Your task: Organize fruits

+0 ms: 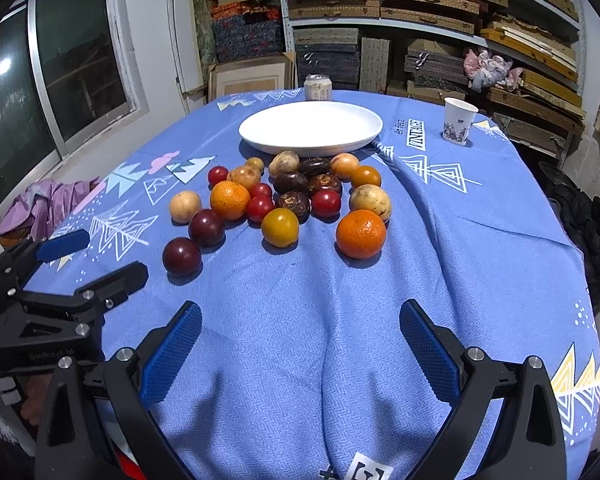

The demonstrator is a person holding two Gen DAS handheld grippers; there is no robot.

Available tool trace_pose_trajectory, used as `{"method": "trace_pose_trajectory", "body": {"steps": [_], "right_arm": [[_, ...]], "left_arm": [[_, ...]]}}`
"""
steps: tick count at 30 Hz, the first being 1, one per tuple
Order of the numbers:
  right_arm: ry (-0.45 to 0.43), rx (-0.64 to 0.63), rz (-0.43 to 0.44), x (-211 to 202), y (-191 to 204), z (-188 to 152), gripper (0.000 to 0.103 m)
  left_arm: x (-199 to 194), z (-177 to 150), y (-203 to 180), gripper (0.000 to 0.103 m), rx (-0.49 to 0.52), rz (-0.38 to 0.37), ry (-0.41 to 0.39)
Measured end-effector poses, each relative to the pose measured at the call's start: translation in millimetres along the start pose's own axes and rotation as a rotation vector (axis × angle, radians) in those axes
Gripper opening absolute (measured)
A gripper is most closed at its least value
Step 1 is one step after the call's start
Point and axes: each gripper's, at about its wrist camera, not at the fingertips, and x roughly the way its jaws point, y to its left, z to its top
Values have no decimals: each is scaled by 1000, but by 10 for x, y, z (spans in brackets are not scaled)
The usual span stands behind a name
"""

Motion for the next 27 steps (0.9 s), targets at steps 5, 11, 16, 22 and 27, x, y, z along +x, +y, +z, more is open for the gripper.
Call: {"method": "trace_pose_trajectory", "body": {"steps": [5, 11, 16, 22, 27], "right_arm": [[14, 66, 109, 51, -147, -17, 100], [-77, 330, 344, -30, -559, 15, 100], [99, 279, 353, 304, -455, -14, 99], [-526, 491, 386, -553, -1162, 250, 100], [-126, 475, 290, 143, -1052, 328, 100]], "left_arm": [[9, 12, 102, 99, -40, -32, -7], [-54, 16, 119, 99, 5, -78, -79], [175, 120, 179, 99, 4, -150, -23], [432, 180, 197, 99, 21, -206, 36], [713, 185, 203, 99, -39, -278, 104]]}}
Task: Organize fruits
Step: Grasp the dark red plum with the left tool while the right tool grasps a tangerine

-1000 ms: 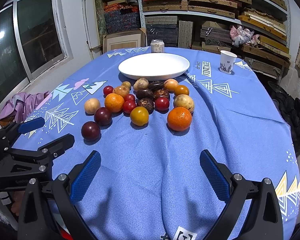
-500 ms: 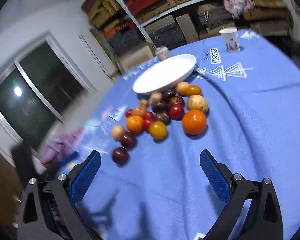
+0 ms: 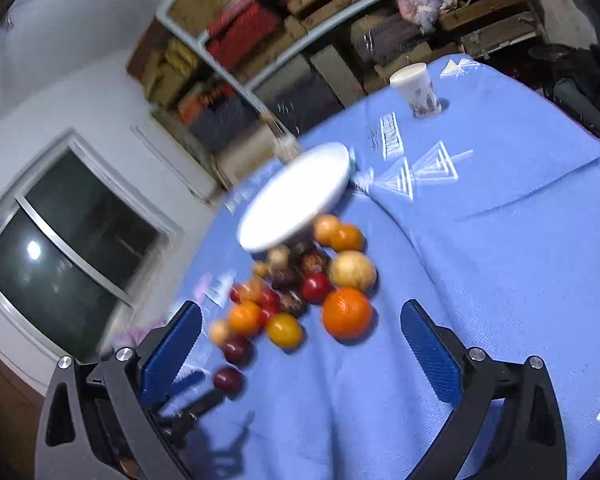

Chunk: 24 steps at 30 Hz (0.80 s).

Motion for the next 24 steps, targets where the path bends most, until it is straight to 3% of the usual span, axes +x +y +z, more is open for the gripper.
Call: {"method": "trace_pose_trajectory", "body": {"steps": [4, 7, 10, 17, 24], "right_arm": [[17, -255, -174, 218, 246, -33, 100], [125, -483, -266, 507, 398, -174, 100], [173, -587, -347, 766, 395, -253, 100], [186, -484, -344, 906, 281, -186, 100], [208, -467, -376, 973, 272, -185, 100]], "left_arm": [[142, 32, -107, 99, 77, 57, 59], [236, 53, -247, 99, 152, 95, 83], [246, 96, -284, 99, 163, 122, 64], [282, 120, -201, 99, 120, 116, 81], [307, 115, -204, 99, 115, 141, 89]]}}
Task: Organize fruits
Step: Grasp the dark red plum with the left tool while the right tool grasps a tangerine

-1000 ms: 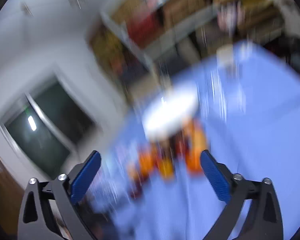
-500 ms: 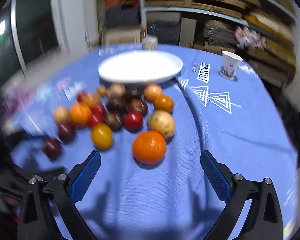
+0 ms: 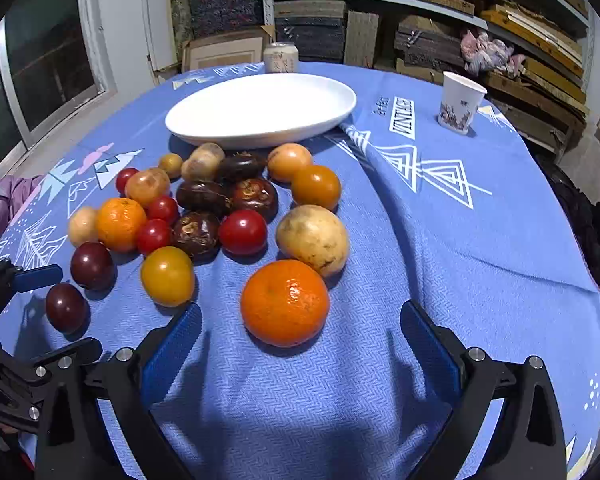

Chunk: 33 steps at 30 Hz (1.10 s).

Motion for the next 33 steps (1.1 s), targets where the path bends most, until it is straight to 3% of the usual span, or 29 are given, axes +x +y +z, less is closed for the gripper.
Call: {"method": "trace_pose_trajectory", "body": {"steps": [13, 18, 21, 31, 33], "right_arm": [[39, -22, -6, 87, 75, -21, 100], [50, -34, -3, 123, 104, -31, 100], [45, -44, -4, 120, 131, -34, 100], [67, -68, 24, 159, 198, -63, 64], [60, -73, 17, 146, 204, -64, 56]], "left_arm": [[17, -13, -41, 97, 5, -15, -6], [44, -19, -28, 81, -1, -26, 8], [55, -19, -18, 81, -9, -32, 13], [48, -26, -5, 65, -21, -34, 2], [41, -33, 9, 58, -27, -35, -3]]}}
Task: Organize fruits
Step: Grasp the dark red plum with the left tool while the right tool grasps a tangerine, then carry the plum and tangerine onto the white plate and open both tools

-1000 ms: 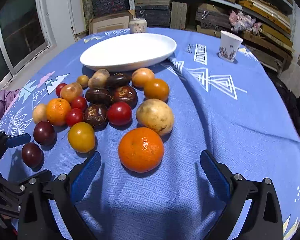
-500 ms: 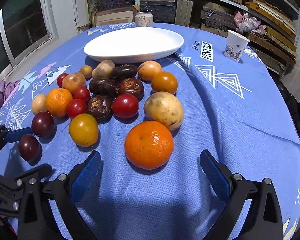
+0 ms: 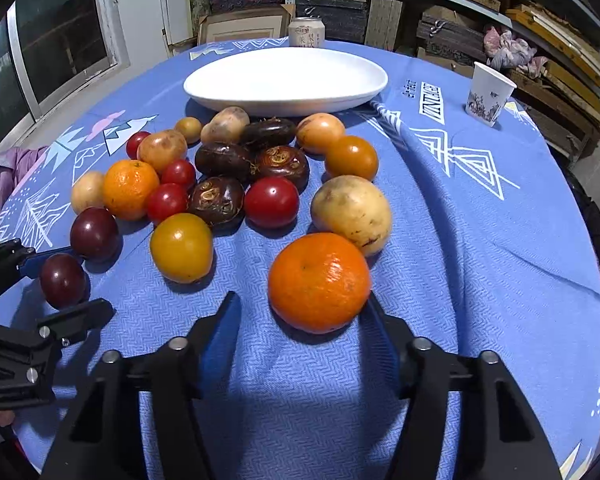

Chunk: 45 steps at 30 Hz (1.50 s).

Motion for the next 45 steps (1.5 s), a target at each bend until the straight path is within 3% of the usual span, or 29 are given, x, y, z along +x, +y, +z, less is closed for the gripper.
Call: {"method": "trace_pose_trajectory", "body": {"steps": [2, 8, 15, 19, 21, 22, 23, 26, 27, 28, 29, 30, 32, 37, 38, 40, 45], "right_arm": [[-1, 3, 12, -7, -14, 3, 45], [-11, -8, 16, -2, -12, 2, 44], [-21, 25, 45, -51, -65, 0, 43], [-59, 31, 56, -221, -72, 3, 41], [-74, 33, 68, -302, -70, 27, 34], [-85, 33, 76, -356, -78, 74, 11], [-86, 32, 89, -386, -85, 122, 5], [-18, -27, 71, -308, -62, 283, 8], [-32, -46, 51, -310, -46, 278, 9], [-30, -50, 36, -317, -41, 261, 26], [-28, -49, 43, -345, -50, 228, 58], [-26, -42, 58, -354, -65, 197, 63], [-34, -38, 37, -326, -75, 153, 63], [-2, 16, 117, -124, -92, 179, 63], [-4, 14, 112, -102, -76, 175, 53], [8, 13, 124, -36, -48, 175, 47], [-15, 19, 127, -75, -73, 147, 46]], "left_arm": [[-6, -3, 13, 54, -6, 1, -4], [-21, 2, 108, 36, -52, -6, -16], [-81, -26, 175, 35, -90, -36, -36], [-212, -11, 183, 35, -79, -12, -83], [-304, 90, 203, 35, -69, 10, -116], [-344, 164, 217, 35, -66, 18, -131], [-375, 228, 232, 35, -64, 23, -141], [-405, 534, 278, 35, -46, 47, -173], [-405, 580, 295, 35, -46, 52, -177], [-398, 632, 302, 35, -39, 50, -179], [-392, 652, 304, 35, -34, 51, -182], [-390, 655, 303, 35, -30, 52, -185], [-367, 685, 301, 35, -29, 38, -183], [-298, 800, 210, 35, 4, 36, -186], [-281, 841, 182, 35, 17, 39, -190], [-243, 902, 122, 35, 38, 48, -193], [-93, 1129, 20, 35, 72, 79, -212]]}}
